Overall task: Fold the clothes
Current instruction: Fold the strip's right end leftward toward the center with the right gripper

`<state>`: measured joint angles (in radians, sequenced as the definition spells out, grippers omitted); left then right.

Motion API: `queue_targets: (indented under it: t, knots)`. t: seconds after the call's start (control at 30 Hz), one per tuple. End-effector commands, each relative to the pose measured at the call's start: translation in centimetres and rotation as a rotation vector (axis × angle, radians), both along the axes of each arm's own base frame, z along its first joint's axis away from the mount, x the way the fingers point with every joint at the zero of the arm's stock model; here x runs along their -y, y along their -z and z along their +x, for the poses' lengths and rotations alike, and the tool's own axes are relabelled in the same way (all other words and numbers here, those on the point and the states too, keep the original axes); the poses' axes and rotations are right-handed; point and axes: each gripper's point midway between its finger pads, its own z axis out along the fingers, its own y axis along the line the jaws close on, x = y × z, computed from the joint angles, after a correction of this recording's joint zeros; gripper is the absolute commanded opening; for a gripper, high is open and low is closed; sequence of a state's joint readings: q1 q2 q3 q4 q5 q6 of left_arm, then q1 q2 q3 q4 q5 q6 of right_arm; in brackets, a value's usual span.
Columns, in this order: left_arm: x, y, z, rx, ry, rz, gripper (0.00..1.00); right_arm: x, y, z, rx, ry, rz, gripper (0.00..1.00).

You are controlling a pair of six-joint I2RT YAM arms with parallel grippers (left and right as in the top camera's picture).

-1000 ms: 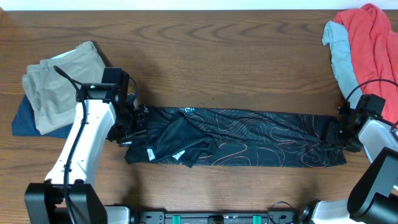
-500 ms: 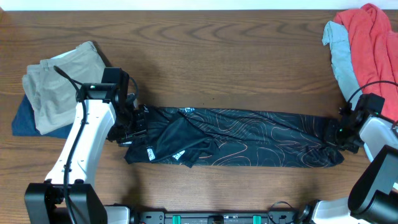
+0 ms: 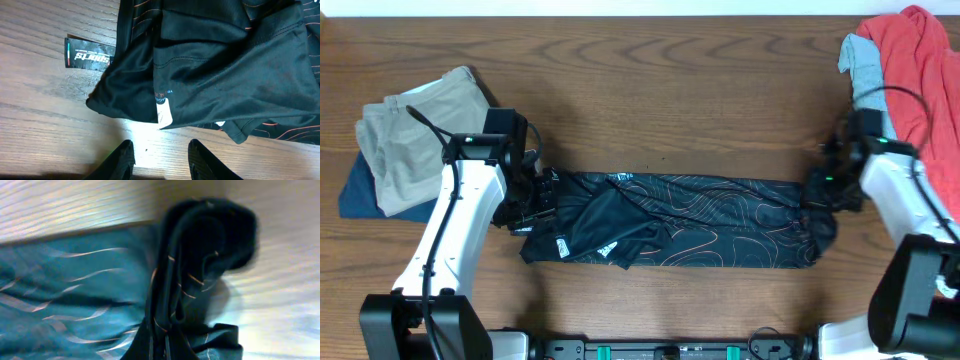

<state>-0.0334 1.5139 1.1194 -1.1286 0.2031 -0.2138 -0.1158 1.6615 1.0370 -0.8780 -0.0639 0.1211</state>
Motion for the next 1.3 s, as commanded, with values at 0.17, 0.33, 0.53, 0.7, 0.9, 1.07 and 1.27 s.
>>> queue_targets:
  t: [0.17, 0.33, 0.53, 0.7, 0.9, 1.07, 1.27]
  knots:
    - [-0.1, -0.2, -0.2, 0.002, -0.015, 0.002, 0.38, -9.8, -0.8, -0.1, -0.001, -0.113, 0.15, 0.01]
    - [-0.1, -0.2, -0.1, 0.004, -0.015, 0.002, 0.38, -13.7, -0.9, -0.7, 0.009, -0.194, 0.165, 0.01]
    - [-0.1, -0.2, -0.1, 0.004, -0.015, 0.002, 0.38, -17.7, -1.1, -0.8, 0.05, -0.242, 0.194, 0.01]
    - [-0.1, -0.2, -0.1, 0.004, -0.015, 0.002, 0.38, -20.1, -1.3, -1.0, 0.071, -0.246, 0.215, 0.01]
    - [-0.1, -0.2, -0.1, 0.004, -0.015, 0.002, 0.38, -23.8, -2.2, -1.5, 0.101, -0.353, 0.336, 0.17]
    - [-0.1, -0.2, -0.1, 0.003, -0.015, 0.002, 0.38, -26.2, -3.2, -2.4, 0.116, -0.49, 0.446, 0.6]
    - [-0.1, -0.2, -0.1, 0.003, -0.015, 0.002, 0.38, -21.3, -1.4, -0.5, 0.145, -0.384, 0.169, 0.51]
